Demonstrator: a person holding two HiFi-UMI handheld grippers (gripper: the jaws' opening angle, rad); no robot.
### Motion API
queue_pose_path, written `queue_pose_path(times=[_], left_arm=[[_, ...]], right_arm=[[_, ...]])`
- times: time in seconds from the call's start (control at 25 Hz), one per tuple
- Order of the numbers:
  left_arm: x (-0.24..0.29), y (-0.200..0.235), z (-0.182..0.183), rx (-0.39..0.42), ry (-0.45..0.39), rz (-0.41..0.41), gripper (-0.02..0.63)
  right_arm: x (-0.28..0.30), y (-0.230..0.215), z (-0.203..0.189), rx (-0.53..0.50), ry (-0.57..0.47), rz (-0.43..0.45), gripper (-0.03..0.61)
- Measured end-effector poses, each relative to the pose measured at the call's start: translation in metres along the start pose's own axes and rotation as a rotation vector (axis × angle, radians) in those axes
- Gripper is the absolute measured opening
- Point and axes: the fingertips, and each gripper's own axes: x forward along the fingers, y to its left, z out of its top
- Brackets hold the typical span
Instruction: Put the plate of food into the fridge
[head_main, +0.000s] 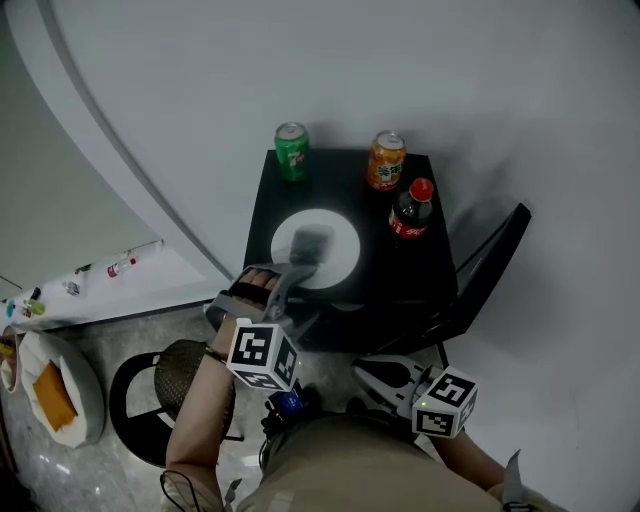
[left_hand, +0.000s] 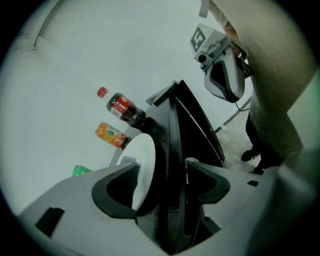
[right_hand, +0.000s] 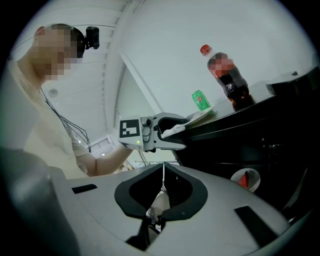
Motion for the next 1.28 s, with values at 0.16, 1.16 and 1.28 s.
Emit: queue_pose_path(times=[0.16, 1.16, 1.28], left_arm=[[0.003, -0.003, -0.003, 0.009, 0.011, 0.009, 0.315], [-0.023, -0.005, 0.008, -0.012, -0.088, 0.095, 0.126], [-0.025, -0.004, 0.009, -0.016, -0.099, 0.105, 0.115]], right_arm=[[0.001, 0.000, 0.001, 0.007, -0.009, 0.001, 0.021], [0.021, -0.009, 0.015, 0.202, -0.031, -0.001, 0.021], [0.020, -0.011, 0.020, 0.224, -0.050, 0.007, 0.021]])
